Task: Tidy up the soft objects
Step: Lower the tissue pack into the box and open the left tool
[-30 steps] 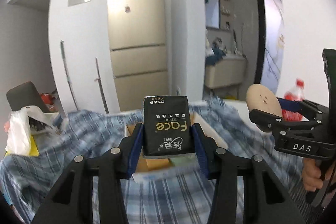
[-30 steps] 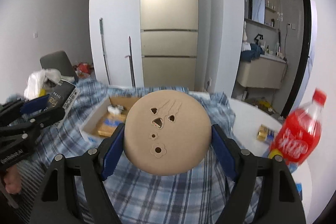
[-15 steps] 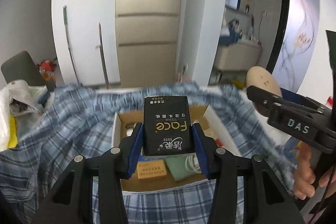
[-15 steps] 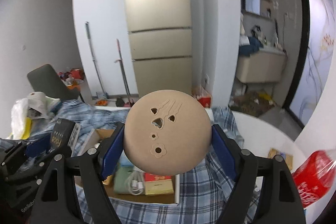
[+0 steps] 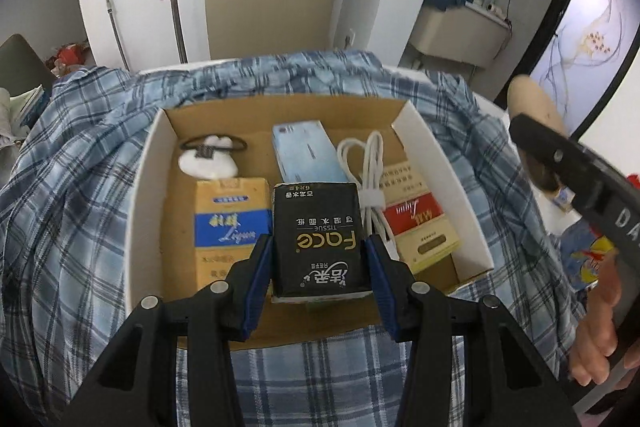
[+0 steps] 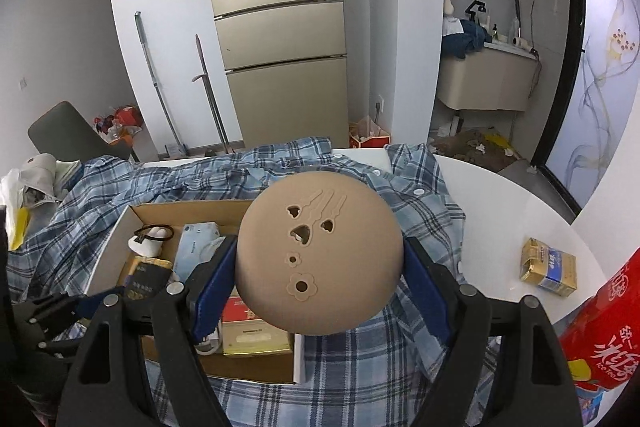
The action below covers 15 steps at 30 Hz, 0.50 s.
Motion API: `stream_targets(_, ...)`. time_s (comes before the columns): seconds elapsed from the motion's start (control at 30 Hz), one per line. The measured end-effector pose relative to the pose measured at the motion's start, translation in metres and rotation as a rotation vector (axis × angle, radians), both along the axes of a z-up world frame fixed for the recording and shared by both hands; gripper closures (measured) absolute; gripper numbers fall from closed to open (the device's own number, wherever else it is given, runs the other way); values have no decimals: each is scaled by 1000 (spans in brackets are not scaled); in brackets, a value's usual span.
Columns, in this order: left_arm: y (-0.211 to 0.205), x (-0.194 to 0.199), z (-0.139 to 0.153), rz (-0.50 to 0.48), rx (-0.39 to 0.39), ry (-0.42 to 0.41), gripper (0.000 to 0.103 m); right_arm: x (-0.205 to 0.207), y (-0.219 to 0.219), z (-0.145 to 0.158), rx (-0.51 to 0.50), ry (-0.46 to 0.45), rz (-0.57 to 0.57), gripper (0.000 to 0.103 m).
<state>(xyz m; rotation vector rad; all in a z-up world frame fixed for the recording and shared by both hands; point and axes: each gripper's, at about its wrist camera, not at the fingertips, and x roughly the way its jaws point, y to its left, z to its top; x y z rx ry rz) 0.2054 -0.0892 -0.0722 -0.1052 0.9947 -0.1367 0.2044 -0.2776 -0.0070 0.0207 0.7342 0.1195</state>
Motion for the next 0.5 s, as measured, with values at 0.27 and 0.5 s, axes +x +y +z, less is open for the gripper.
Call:
stream_targets(0.27, 0, 3, -17, 15, -43, 72, 54, 1, 1, -5, -17, 5, -5, 24)
stream_targets(0.5, 15, 4, -21, 37, -19, 64, 54, -1, 7, -6, -37, -4, 4, 24)
